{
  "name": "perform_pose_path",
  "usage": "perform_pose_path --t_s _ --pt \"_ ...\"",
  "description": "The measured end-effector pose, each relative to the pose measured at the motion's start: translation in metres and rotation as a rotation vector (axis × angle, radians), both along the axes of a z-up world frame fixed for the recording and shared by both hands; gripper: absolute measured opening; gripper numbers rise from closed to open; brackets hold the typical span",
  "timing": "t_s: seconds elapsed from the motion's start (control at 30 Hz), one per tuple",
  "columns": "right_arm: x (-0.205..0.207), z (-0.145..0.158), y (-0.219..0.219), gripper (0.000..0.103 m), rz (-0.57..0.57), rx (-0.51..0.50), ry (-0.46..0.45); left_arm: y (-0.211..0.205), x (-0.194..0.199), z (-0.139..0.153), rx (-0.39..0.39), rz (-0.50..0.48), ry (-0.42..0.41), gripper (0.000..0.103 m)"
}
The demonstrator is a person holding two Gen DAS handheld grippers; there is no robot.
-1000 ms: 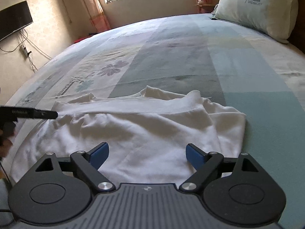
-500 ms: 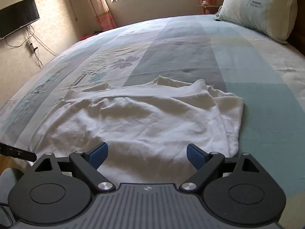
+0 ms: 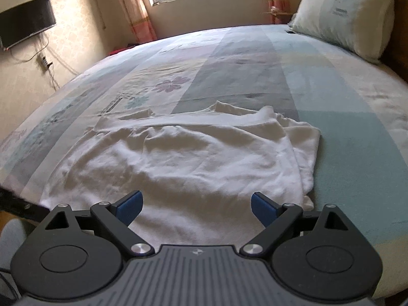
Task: Fold clothes
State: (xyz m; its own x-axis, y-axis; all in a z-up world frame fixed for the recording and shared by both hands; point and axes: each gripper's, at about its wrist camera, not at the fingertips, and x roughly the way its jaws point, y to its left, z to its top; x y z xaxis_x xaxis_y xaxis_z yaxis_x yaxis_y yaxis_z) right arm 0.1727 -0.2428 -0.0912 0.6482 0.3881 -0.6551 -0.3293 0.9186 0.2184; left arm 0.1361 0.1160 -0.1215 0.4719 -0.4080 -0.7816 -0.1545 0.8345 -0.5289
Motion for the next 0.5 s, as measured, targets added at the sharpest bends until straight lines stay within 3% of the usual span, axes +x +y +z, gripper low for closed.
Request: perform_pose_path --t_s 0.1,0.2,0.27,0.37,0.5 --pt "-0.002 0.005 0.0 0.095 0.001 -0.008 -0.019 0.01 -0.002 0.014 0.057 0.083 -0.095 0.085" --pt "0.0 0.006 -0.002 0.095 -0.008 -0.004 -0.019 0.026 -0.002 0.026 0.024 0.116 -0.129 0.085" --pt "0.001 0.005 -0.002 0.095 -0.005 -0.006 -0.016 0.027 -0.004 0.043 0.17 0.149 -0.158 0.085" --pt "0.003 0.003 0.002 0.095 0.005 -0.005 -0.007 0.024 -0.003 0.057 0.227 0.125 -0.182 0.085" --pt "0.004 -0.002 0.007 0.095 0.02 0.003 0.004 0.004 0.007 0.052 0.195 0.028 -0.178 0.086"
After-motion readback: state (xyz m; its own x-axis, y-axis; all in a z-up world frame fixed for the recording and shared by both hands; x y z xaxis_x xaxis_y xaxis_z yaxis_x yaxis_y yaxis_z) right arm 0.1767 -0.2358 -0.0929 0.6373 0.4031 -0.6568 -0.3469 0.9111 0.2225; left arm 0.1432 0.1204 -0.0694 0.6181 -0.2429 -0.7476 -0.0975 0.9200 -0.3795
